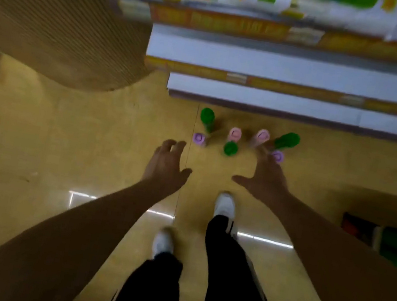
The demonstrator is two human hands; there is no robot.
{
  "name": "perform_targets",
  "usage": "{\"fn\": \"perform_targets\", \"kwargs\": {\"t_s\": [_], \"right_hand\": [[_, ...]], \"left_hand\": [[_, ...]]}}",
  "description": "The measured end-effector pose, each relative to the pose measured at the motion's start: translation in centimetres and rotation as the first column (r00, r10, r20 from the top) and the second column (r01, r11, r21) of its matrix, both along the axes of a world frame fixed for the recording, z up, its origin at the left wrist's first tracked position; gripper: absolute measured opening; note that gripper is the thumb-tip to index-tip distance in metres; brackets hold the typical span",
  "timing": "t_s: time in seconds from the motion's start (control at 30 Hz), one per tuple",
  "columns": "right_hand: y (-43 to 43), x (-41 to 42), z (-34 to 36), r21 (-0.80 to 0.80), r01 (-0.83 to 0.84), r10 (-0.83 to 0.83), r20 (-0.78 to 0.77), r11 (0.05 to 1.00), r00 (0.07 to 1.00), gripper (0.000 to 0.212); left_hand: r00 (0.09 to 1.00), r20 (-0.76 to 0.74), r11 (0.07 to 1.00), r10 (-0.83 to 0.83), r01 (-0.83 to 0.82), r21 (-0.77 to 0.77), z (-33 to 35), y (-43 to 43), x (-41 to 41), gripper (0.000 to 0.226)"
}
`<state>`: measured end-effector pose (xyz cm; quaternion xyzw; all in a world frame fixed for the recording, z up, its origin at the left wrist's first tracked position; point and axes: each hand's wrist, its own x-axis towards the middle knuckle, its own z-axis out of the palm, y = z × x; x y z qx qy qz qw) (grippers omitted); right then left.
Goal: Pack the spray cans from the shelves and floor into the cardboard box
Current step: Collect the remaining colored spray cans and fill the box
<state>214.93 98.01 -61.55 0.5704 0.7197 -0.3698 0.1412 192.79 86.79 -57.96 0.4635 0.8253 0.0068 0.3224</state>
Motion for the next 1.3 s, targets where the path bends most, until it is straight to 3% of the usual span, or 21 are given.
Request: {"fn": "perform_targets", "kwargs": {"t_s": [0.2, 0.43, 0.57, 0.73, 0.93, 1.13, 1.3], "right_hand": [[2.3, -2.0, -11.9, -0.067, 0.134, -0.137, -0.04, 0.989, 0.99, 0.107], [0.1, -2.7, -26.5, -0.096, 0.38, -0.388, -0.076, 0.92, 0.919, 0.113], [-0.6, -3.6, -32.5, -0.002, 0.497, -0.485, -0.222, 0.868, 0.846, 0.105], [-0.6, -5.6, -35.8, 0.078, 0.616, -0.528, -0.437, 0.784, 0.728, 0.098], [-0.1, -6.3, -34.2, 0.041, 0.756, -0.66, -0.458, 0.654, 0.596, 0.069], [0.2, -4.4, -26.6, 0.036, 0.828, -0.75, -0.403, 0.56, 0.524, 0.068], [1.2, -0.6, -15.1, 0.015, 0.889, -0.814, -0.394, 0.458, 0.426, 0.067]], "left_hand": [[0.995, 0.065, 0.997, 0.081, -0.082, 0.012, -13.2, 4.5, -1.6, 0.081], [0.979, 0.102, 0.981, 0.178, -0.184, 0.059, -28.5, 3.9, -3.9, 0.097], [0.905, 0.2, 0.901, 0.375, -0.406, 0.15, -35.0, 3.9, -3.8, 0.11], [0.911, 0.278, 0.87, 0.305, -0.386, 0.307, -40.2, 5.4, -3.2, 0.111], [0.899, 0.273, 0.848, 0.341, -0.42, 0.322, -39.1, 7.6, -3.2, 0.057], [0.964, 0.227, 0.942, 0.142, -0.202, 0.269, -31.6, 9.2, -1.7, 0.052], [0.94, 0.323, 0.941, -0.109, -0.007, 0.338, -18.7, 12.5, 2.8, 0.046]]}}
